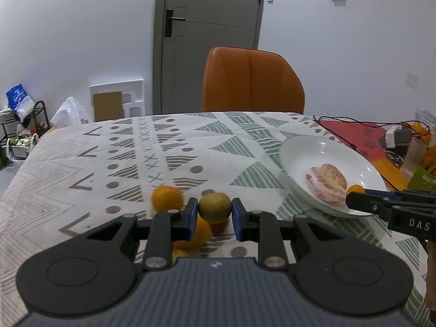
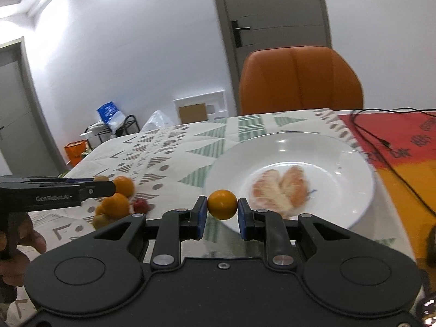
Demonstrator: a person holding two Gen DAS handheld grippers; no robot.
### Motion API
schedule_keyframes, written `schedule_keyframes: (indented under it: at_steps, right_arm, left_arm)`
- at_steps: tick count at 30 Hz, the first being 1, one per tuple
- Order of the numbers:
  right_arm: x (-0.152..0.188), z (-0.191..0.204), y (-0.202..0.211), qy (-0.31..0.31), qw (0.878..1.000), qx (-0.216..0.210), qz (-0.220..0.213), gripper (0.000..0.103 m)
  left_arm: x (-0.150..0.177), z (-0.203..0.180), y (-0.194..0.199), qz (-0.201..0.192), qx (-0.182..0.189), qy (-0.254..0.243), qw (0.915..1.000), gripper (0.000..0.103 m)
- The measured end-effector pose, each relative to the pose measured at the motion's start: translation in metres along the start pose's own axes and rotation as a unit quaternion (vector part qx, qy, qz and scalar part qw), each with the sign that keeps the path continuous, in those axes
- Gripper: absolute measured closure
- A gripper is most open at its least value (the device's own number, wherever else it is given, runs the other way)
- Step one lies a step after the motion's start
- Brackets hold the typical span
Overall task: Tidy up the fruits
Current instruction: 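Carry the kumquat into the white bowl and open the right tool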
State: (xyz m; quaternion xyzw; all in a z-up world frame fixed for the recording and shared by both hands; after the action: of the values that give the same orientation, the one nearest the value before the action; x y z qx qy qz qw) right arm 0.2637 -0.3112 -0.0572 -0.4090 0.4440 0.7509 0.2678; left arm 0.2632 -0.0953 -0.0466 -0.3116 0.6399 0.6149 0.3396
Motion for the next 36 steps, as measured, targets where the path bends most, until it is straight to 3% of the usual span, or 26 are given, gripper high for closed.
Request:
schedule_keyframes:
  at_steps: [21,25,27,36]
  right_arm:
    - [0.007,-0.056,0.022,-0.036,0.999,0.038,-0.017,0.081]
    - [0.006,-0.063,0.023,-0.038,0.998,0.040,-0.021,0.080]
    - [0.005,-0.066,0.023,-0.039,0.998,0.045,-0.023,0.075]
    - [0.006,-0.071,0.032,-0.043,0.998,0.044,-0.028,0.075]
  left_arm:
    - [-0.016,-0.060,-0.005,-0.014,0.024,-0.044,0.9986,0.078]
    - [-0.018,-0.071,-0.008,-0.014,0.029,-0.051,0.9982,0.078]
    - [-0.019,-0.075,-0.010,-0.013,0.031,-0.054,0.9980,0.078]
    - [-0.022,-0.094,-0.019,-0.012,0.042,-0.070,0.9966,0.078]
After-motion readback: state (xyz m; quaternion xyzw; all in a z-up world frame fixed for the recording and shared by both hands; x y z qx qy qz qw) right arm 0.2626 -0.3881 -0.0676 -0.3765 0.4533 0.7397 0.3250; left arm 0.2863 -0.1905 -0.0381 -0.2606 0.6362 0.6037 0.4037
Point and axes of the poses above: each gripper's, at about its wrist camera, not at the fingertips, and y roughly against the way its jaws point, z to its left, x to its underside, the point moved 5 cm from there along -y, roughly the way its jaws point, and after that the axes turned 7 degrees about -x, right-handed, at the moved point
